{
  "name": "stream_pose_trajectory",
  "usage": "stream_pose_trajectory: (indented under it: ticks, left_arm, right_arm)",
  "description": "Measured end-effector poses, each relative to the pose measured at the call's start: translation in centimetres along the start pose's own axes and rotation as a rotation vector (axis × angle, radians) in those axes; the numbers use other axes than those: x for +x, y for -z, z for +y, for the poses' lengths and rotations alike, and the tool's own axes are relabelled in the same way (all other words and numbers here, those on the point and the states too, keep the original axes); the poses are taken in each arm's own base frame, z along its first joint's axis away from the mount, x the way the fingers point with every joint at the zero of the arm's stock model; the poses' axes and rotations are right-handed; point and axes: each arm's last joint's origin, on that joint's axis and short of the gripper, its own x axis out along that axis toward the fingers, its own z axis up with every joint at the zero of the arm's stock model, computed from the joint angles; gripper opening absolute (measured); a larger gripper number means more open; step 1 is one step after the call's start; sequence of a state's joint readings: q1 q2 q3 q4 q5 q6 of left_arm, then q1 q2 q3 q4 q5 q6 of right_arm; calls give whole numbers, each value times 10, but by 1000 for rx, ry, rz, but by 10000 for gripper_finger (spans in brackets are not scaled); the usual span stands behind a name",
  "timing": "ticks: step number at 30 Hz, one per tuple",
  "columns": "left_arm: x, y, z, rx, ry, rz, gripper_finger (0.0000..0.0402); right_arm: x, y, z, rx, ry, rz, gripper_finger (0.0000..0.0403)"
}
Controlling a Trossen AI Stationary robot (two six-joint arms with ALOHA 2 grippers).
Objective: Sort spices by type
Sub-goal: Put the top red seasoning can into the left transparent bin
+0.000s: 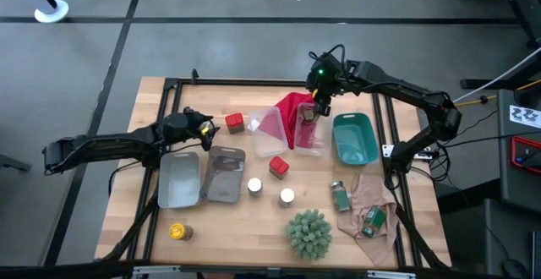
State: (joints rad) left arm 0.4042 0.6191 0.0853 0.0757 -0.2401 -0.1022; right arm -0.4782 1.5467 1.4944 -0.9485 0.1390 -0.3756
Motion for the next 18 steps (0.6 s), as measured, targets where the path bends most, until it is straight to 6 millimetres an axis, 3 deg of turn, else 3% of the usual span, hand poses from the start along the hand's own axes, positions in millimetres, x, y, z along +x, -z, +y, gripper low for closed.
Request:
stream_pose_trajectory:
  ticks: [18]
  left_arm:
    - [16,5,-5,93,62,51,258]
  right_arm:
    - [-3,0,0,-25,5,-7,166]
